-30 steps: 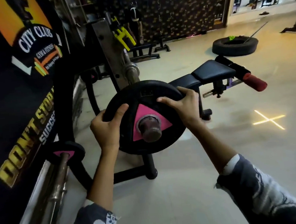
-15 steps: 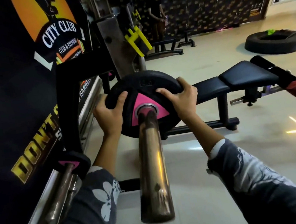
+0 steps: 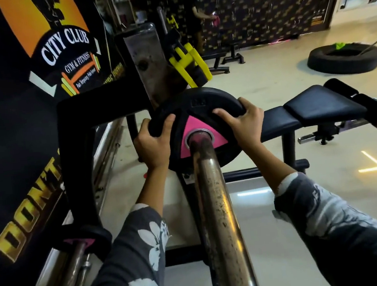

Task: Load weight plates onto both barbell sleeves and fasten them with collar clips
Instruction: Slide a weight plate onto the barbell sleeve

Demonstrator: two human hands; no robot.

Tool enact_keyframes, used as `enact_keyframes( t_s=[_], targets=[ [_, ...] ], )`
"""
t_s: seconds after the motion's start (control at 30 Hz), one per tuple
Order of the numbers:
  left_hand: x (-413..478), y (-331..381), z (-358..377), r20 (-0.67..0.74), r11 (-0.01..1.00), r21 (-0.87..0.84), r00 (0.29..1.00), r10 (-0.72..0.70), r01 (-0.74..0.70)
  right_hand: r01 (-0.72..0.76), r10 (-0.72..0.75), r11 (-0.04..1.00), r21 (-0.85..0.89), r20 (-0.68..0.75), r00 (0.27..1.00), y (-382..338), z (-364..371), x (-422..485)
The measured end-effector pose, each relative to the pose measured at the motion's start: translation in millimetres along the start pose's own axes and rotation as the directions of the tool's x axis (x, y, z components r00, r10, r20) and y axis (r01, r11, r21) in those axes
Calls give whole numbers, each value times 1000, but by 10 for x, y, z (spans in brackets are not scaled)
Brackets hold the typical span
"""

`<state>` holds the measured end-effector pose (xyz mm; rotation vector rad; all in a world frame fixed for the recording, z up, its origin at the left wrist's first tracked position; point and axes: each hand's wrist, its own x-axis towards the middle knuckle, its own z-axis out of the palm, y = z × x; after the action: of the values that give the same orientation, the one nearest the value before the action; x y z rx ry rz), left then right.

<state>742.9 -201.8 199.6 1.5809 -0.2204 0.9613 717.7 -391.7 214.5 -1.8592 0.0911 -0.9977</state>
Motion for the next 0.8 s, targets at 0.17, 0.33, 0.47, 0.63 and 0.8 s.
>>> enact_keyframes(
  t_s=[0.17,0.33,0.47,0.63,0.8],
  targets=[
    [-30,25,-22,26,1000,-12,1000,1,-1,14,-13,1000,-5,29,999,-16,-5,13],
    [-65,48,-75,69,999,-10,997,-33,34,-13,17,1000,-26,143,990,-81,-72,58],
    [-176,163,-170,132,990,132,990,41,-59,1,12,996,-91,141,990,-97,-188,-179],
    [-496,367,-418,285,929,273,943,169,-249,140,-108,961,-237,143,984,-223,-473,-682],
    [-1118,753,-841,371,920,296,919,136,-256,242,-163,922,-303,266,950,-581,-833,-1375]
  ],
)
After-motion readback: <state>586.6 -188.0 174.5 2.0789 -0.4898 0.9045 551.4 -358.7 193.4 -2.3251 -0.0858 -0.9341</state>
